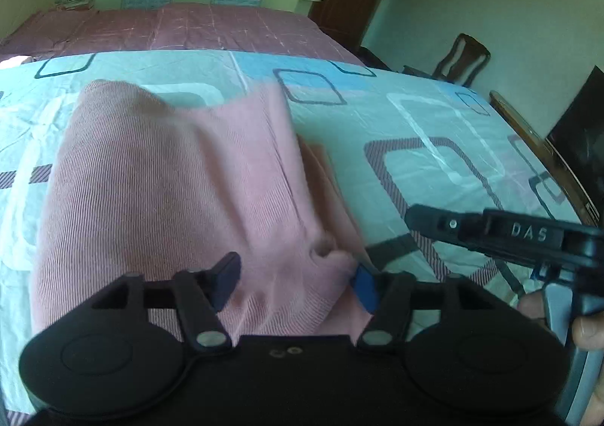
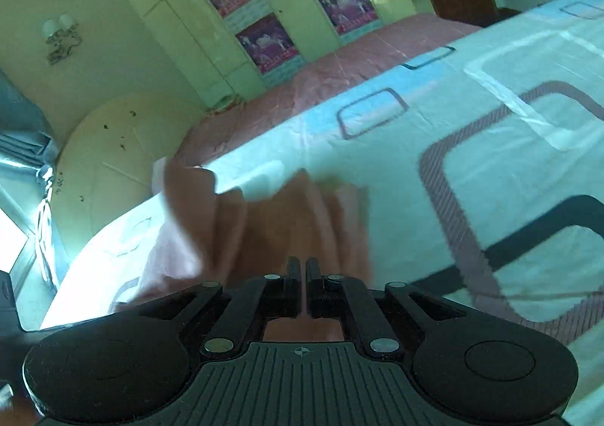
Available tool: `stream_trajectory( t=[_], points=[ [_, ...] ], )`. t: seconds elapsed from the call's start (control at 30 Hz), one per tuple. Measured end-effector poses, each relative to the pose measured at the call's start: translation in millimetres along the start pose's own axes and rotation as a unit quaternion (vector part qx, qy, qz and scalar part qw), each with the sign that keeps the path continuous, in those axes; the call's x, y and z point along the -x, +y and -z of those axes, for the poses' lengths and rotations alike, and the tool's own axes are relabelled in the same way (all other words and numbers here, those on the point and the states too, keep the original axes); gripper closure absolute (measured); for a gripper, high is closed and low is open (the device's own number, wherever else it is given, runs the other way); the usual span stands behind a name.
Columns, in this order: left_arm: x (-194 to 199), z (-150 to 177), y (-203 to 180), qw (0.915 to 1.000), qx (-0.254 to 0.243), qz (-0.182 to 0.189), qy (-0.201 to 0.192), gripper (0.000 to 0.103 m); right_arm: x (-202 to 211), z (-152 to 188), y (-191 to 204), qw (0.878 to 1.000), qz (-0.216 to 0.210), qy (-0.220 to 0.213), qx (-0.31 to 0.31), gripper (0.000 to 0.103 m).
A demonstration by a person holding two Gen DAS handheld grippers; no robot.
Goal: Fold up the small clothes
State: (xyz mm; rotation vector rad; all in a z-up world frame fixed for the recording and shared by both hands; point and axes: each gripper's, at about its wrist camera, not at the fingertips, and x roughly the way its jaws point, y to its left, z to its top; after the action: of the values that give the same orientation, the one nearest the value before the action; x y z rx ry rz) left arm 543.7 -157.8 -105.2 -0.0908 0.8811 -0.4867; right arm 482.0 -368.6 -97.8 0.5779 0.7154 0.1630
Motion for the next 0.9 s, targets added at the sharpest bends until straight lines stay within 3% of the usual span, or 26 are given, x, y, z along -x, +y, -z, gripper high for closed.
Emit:
stream_trajectory(
  t=[0.03, 0.1, 0.2, 0.27, 0.37, 0.5, 0.63, 0.73, 0.77, 0.87, 0.9],
  points=[
    [7.0, 3.2, -0.2, 0.9996, 0.002, 0.020, -0.021, 0.040, 8.5, 0.1, -7.9, 1.000, -0.003, -0.012, -0.004, 0.040],
    [25.4, 6.7, 10.9, 0.9984, 0.020, 0.015, -0.050, 0.040, 22.2, 1.1, -22.0, 0.999, -0.029, -0.016, -0.013, 0.040],
    [48.3, 5.8, 44.9, 0.9946, 0.043, -0.035, -0.088, 0.040, 19.2, 4.0, -24.0, 0.996, -0.084, -0.002, -0.013, 0.041],
    [52.4, -2.1, 72.1, 0.9912, 0.064, -0.085, -0.079, 0.045, 5.5, 5.3, -12.8, 0.993, -0.114, 0.019, -0.001, 0.048],
    [45.8, -8.3, 101.3, 0.9892, 0.077, -0.112, -0.055, 0.053, -21.5, 9.5, 6.7, 0.990, -0.132, 0.052, 0.023, 0.051],
    [20.5, 3.6, 127.4, 0.9890, 0.090, -0.117, -0.003, 0.056, -54.9, 18.5, 13.9, 0.987, -0.126, 0.098, 0.026, 0.060],
    [23.9, 18.3, 143.0, 0.9875, 0.121, -0.100, -0.016, 0.055, -75.4, 28.5, 14.9, 0.984, -0.119, 0.127, 0.033, 0.061],
    [24.4, 19.3, 142.3, 0.9897, 0.103, -0.098, -0.015, 0.055, -80.6, 32.7, 24.1, 0.983, -0.115, 0.133, 0.048, 0.061],
    [24.2, 19.3, 143.6, 0.9902, 0.102, -0.094, -0.015, 0.055, -82.6, 33.8, 27.8, 0.984, -0.105, 0.134, 0.056, 0.068],
    [23.8, 19.2, 152.2, 0.9907, 0.113, -0.074, -0.013, 0.054, -86.9, 33.9, 40.6, 0.983, -0.081, 0.140, 0.081, 0.074],
    [24.8, 18.1, 153.4, 0.9913, 0.111, -0.069, -0.012, 0.054, -86.5, 34.1, 46.5, 0.983, -0.075, 0.139, 0.098, 0.081]
  ],
)
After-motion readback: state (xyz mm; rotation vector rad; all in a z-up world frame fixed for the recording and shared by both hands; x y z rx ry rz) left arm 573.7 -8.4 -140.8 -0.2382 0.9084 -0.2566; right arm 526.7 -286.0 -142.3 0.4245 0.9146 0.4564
